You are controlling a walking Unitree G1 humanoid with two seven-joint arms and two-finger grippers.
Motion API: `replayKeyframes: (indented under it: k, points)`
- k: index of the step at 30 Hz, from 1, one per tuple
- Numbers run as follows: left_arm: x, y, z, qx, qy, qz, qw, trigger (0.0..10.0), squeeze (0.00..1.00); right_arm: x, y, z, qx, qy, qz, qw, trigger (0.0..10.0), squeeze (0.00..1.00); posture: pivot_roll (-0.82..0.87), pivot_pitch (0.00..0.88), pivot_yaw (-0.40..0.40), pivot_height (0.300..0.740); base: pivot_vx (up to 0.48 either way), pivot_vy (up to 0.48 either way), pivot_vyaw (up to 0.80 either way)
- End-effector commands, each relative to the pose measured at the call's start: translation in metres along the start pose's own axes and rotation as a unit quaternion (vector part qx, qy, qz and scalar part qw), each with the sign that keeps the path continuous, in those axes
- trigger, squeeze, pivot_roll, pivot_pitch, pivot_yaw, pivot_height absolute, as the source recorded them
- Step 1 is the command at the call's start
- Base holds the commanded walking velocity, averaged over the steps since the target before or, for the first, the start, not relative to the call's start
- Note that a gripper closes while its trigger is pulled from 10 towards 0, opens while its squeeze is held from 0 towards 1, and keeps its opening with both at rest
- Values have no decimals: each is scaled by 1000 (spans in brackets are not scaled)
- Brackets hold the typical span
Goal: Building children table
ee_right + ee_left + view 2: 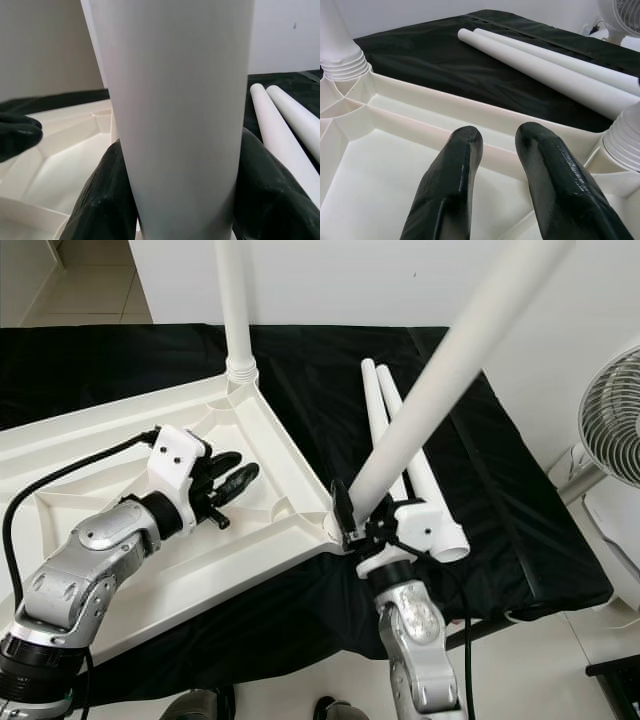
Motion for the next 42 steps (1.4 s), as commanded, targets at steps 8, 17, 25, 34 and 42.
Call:
replayKeyframes:
  k: [8,17,25,34,42]
  points:
    - [4,-1,-3,1,3,4,1000,10000,0,-42,16,-7,-14,-139,-24,990,10000,0,119,205,-23,740,0,0,0]
    - [5,-3,-4,4,2,6,1000,10000,0,-45,13,-6,9,-155,-23,988,10000,0,121,203,-22,740,0,0,0]
    - [6,-4,-5,6,3,8,1000,10000,0,-50,28,-14,-66,-143,74,985,10000,0,122,201,-20,740,0,0,0]
    - [7,-4,-5,4,2,9,1000,10000,0,-53,36,-16,-88,-144,85,982,10000,0,122,201,-20,740,0,0,0]
    - [7,-6,-6,7,3,10,1000,10000,0,-52,21,-14,-26,-150,-5,988,10000,0,120,204,-20,740,0,0,0]
Point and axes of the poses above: a point about 5 cm out from each wrist's last joint towards the gripper, its own z axis pointing out of the wrist towards the gripper, its own x axis along the axis of the wrist's last joint, y = z × x, the point moved 3 cm from there along z, pointing out of the wrist towards the gripper, and after that the axes turned 6 degrees about z, right-handed, at the moved point
